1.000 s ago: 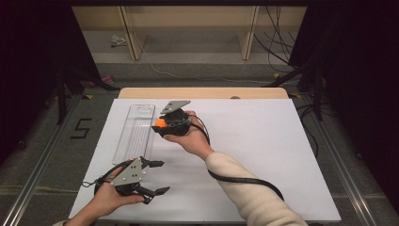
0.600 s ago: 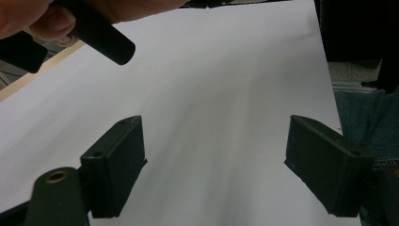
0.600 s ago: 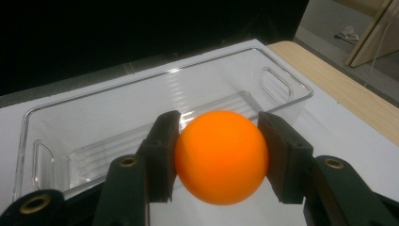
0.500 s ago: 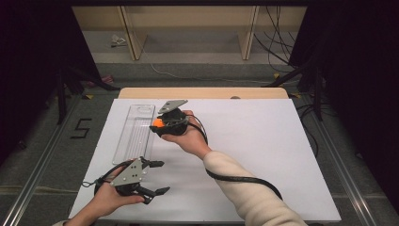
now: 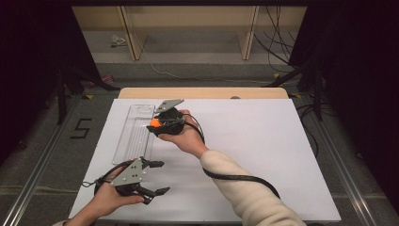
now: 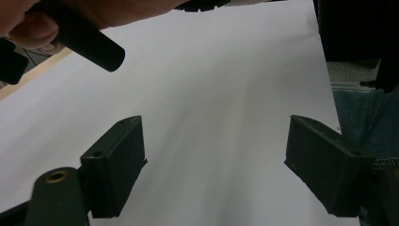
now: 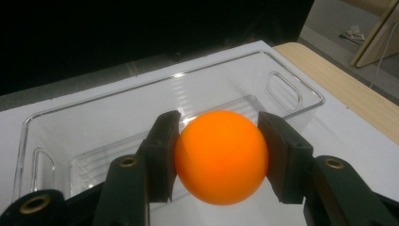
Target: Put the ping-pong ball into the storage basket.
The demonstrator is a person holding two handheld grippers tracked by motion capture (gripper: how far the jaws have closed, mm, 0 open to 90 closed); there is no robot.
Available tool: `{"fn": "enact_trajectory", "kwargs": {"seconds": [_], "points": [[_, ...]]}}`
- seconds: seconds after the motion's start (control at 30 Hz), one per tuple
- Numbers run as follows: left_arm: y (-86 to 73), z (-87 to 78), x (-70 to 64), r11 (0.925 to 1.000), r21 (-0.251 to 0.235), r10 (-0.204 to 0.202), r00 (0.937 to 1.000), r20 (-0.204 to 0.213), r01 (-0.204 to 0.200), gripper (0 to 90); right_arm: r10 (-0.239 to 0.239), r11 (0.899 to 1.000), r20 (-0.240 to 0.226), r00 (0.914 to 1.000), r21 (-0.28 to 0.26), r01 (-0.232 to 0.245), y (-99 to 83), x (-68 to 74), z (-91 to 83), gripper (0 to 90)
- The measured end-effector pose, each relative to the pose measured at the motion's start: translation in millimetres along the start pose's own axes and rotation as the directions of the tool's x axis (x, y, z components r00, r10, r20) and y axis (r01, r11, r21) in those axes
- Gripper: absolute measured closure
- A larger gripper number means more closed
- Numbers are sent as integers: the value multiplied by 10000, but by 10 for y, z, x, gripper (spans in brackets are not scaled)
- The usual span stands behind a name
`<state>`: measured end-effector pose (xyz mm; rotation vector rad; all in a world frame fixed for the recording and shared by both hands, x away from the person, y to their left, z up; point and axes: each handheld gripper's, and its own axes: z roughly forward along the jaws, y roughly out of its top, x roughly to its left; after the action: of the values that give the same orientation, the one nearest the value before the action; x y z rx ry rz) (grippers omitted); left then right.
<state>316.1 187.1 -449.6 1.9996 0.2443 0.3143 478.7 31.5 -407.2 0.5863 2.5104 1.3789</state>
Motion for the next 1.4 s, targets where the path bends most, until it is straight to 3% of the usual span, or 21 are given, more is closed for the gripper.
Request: {"fn": "enact_trajectory", "kwargs": {"seconds": [1.4], "points": [[-1,5,-4,10000,35,6,10000,84,-6,195,-47,9997,-320,9995,217,54,158,54,255,514]]}}
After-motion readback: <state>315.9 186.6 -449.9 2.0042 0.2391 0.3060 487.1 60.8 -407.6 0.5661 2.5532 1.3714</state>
